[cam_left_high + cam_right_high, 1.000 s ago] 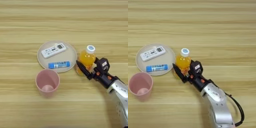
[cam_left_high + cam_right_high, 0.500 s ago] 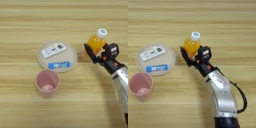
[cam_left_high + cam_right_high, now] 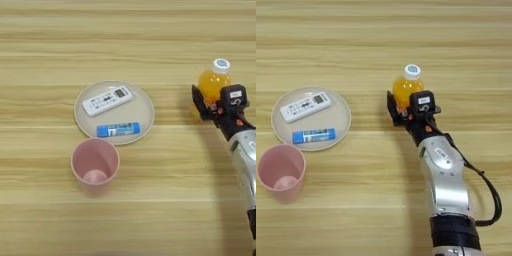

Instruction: Move the objects on the table

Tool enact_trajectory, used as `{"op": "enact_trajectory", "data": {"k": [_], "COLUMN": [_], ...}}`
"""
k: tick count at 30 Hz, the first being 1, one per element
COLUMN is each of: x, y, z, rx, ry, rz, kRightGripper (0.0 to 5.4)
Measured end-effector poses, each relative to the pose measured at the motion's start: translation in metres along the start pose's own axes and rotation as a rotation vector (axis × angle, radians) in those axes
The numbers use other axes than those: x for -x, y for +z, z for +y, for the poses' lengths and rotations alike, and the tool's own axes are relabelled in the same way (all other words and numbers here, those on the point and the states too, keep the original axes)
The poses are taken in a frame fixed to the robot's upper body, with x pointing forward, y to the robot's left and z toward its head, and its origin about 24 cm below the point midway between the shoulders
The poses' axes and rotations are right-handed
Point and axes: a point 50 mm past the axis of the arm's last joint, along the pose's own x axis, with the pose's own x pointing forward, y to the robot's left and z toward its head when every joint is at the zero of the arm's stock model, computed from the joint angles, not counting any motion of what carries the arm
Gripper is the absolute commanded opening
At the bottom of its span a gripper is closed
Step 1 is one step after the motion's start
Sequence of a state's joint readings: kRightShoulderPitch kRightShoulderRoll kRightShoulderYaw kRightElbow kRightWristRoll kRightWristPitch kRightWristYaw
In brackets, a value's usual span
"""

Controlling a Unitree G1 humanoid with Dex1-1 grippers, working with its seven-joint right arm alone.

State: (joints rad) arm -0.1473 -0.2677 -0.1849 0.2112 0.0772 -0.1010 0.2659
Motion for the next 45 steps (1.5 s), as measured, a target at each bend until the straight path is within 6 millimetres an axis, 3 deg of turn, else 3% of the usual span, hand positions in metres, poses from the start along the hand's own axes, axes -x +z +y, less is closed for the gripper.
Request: {"op": "enact_trajectory", "data": {"k": [13,28,45], "x": [-0.004,-0.008,-0.008], "y": [-0.012,-0.012,0.004], "z": [-0.015,-0.018,-0.027], "rx": [0.057,0.063,0.07], "ry": [-0.088,-0.105,-0.167], "rz": [0.039,0.033,-0.066], "kRightGripper": [3.42,5.37,5.37]}}
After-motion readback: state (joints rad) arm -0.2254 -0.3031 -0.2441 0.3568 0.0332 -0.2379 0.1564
